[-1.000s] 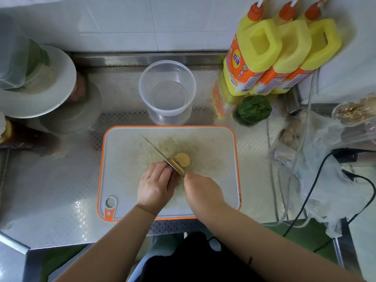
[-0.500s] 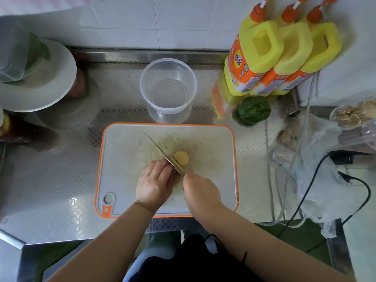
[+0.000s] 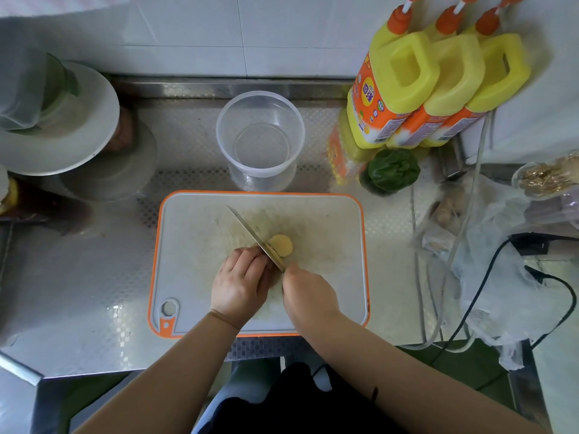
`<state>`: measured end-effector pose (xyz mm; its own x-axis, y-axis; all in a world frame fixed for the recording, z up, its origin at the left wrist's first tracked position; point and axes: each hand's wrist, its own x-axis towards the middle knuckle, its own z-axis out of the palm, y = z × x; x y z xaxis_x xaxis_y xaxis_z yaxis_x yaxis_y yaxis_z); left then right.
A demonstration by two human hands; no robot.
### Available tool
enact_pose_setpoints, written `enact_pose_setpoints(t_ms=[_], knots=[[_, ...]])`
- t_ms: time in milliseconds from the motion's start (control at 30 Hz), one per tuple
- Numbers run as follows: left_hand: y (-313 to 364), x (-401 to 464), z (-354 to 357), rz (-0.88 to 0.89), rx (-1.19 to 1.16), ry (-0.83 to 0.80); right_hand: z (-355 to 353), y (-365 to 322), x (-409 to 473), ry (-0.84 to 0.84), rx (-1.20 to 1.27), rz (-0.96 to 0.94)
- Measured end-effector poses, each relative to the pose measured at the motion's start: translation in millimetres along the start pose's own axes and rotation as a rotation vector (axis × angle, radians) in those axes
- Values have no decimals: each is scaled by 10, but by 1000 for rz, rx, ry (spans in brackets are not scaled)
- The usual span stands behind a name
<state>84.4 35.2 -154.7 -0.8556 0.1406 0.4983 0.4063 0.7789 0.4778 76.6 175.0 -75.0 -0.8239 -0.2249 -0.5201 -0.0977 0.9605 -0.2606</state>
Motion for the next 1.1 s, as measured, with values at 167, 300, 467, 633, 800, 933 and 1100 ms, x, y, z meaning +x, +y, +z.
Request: enact_pose_setpoints(t_ms=[167,300,467,633,800,933,1100], knots=[[-17,2,-4,2,-2,-22,56,22,100,9,28,7],[-20,6,-13,10,9,-31,121,102,194,-45,37,16],[-18,3,-15,1,11,-24,213,186,245,-76,85,51],[23,25,-39,-24,27,-3,123,223,208,-24,140,33],[-6,-26,-107,-42,22,-7,38,186,-9,85,101,5],[7,-26,-78,-33,19,-11,57,117,-90,95,53,1],[12,-28,-58,-4,34,3,81,111,-52,136,106,-20]])
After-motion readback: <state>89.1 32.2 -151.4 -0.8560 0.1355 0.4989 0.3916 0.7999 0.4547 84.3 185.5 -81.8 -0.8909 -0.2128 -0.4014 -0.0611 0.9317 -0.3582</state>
